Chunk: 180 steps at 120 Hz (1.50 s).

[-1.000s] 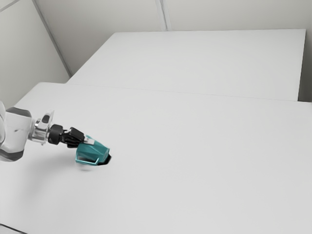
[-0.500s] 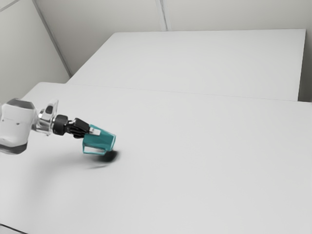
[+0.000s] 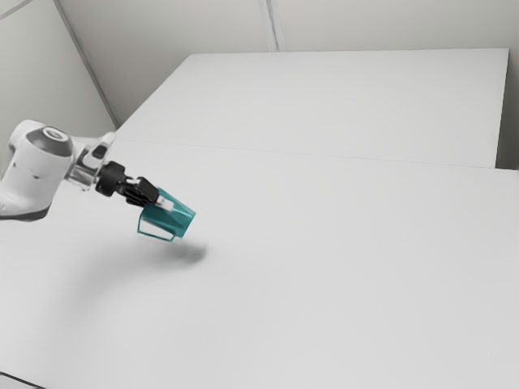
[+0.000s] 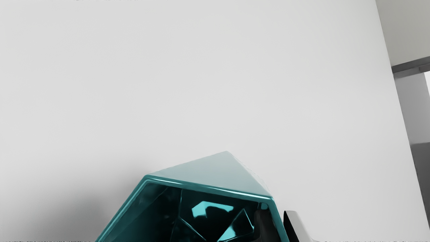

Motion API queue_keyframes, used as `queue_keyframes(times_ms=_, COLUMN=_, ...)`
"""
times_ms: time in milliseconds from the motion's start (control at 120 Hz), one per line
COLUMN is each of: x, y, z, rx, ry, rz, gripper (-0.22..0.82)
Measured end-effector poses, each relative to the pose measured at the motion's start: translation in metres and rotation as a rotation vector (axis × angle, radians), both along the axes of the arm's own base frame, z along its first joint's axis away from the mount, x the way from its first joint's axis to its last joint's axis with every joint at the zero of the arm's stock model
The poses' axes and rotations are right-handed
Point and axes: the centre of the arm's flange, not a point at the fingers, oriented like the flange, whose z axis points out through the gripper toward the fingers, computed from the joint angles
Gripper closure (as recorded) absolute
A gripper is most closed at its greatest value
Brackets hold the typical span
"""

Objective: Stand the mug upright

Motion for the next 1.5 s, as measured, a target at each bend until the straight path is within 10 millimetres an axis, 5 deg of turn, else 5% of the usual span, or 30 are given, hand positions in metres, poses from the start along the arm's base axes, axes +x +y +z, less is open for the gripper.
queue_keyframes(times_ms=650, x=0.041, y=-0.044, z=0.049, rx=0.411, ry=0.064, rz=-0.11, gripper=0.75)
queue_keyframes(times_ms=1500, x=0.076, y=-0.086, z=0.028, rx=0.743, ry=0.048, rz=-0.143, gripper=0.74)
